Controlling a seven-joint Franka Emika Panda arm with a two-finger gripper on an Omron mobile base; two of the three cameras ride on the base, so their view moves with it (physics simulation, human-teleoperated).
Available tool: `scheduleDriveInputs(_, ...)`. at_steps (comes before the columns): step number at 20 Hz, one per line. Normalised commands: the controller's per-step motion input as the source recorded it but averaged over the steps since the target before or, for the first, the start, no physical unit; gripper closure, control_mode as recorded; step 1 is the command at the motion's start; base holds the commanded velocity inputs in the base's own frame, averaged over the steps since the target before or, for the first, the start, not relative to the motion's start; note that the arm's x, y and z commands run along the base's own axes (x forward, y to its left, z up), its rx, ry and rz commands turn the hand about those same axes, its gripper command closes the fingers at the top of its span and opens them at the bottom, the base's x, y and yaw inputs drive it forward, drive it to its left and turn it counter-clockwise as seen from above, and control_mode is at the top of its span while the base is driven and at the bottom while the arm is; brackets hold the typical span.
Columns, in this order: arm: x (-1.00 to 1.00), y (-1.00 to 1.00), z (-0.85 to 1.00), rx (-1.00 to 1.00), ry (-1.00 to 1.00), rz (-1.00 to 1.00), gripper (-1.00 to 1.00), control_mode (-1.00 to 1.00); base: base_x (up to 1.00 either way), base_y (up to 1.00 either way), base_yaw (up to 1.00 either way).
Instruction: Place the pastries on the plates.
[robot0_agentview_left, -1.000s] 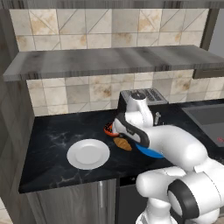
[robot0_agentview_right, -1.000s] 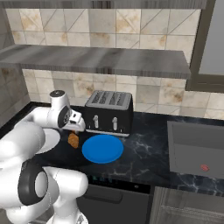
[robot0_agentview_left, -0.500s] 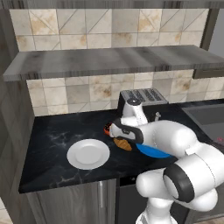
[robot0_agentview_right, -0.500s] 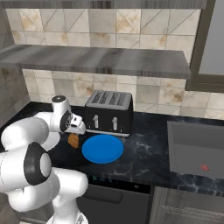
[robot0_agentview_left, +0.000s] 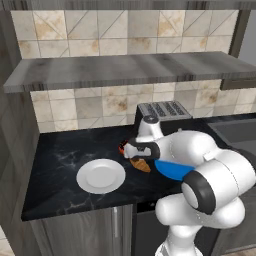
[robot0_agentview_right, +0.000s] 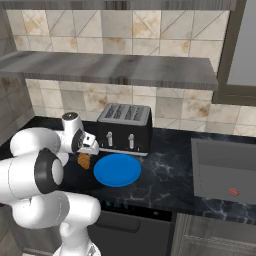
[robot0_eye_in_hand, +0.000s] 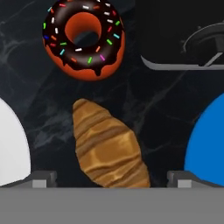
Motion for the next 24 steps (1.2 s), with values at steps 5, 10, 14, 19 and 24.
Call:
scheduleDriveInputs(5, 0.17, 0.11, -0.16, 0.0, 0.0, 0.0, -1.0, -1.0, 0.0, 0.0, 0.0)
scheduleDriveInputs(10, 0.13, 0.03, -0.19, 0.0, 0.0, 0.0, -1.0, -1.0, 0.0, 0.0, 0.0)
scheduleDriveInputs(14, 0.03, 0.0, -0.28, 0.0, 0.01, 0.0, -1.0, -1.0, 0.0, 0.0, 0.0)
scheduleDriveInputs(19, 0.04, 0.0, -0.29, 0.0, 0.01, 0.0, -1.0, -1.0, 0.0, 0.0, 0.0)
scheduleDriveInputs(24, 0.03, 0.0, -0.14, 0.0, 0.0, 0.0, -1.0, -1.0, 0.0, 0.0, 0.0)
